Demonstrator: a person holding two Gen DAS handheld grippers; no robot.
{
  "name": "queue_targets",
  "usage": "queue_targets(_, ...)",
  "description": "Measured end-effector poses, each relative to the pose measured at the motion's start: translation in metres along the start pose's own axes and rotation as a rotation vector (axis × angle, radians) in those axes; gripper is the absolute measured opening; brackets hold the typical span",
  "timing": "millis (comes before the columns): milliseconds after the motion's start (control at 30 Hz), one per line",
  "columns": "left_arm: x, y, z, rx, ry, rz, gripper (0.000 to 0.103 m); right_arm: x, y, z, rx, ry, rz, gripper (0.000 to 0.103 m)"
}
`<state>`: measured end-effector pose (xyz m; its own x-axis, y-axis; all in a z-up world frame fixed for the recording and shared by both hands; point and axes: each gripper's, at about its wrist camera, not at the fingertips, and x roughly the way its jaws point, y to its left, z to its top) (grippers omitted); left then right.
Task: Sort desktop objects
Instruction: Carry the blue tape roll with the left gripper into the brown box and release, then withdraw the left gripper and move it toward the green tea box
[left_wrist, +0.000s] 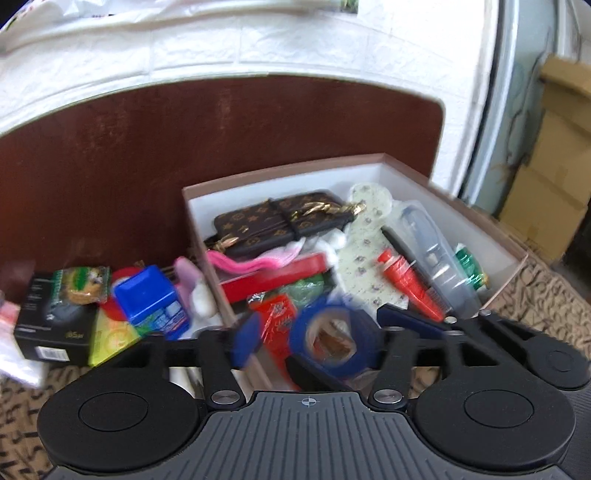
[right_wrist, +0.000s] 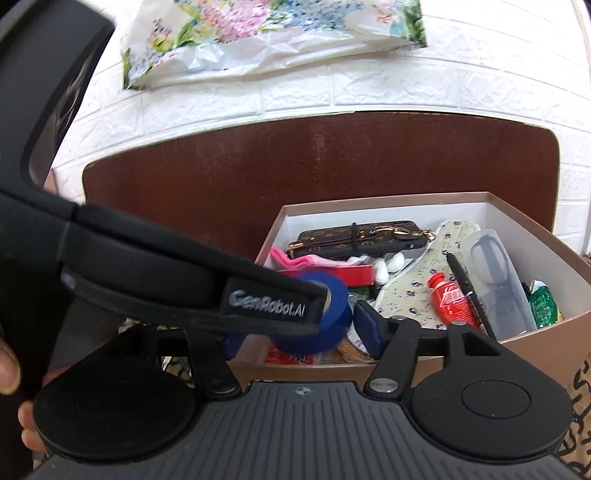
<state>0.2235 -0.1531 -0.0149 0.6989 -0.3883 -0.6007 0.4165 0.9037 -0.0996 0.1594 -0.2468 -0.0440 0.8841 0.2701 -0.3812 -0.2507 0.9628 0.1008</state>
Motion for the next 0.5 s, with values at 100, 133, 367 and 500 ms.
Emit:
queue_targets(100, -0.008, -0.002, -0.001, -0.019, -0.038, 0.009, 0.103, 0.000, -0.001, -0.001, -0.005, 0.001, -0.020, 0.076)
queue_targets(133, -0.012, -0.002, -0.003, -0.023, -0.066, 0.033, 0.103, 0.000, -0.002, -0.002, -0.006, 0.004, -0.027, 0.079)
queue_targets(367, -0.019, 0.002, -0.008, -0.021, -0.096, 0.058, 0.103, -0.002, 0.000, -0.007, -0.004, -0.009, -0.067, 0.097)
queue_targets(500, -0.021, 0.004, -0.011, -0.031, -0.090, 0.058, 0.103, -0.002, 0.000, -0.008, -0.012, -0.019, -0.099, 0.102)
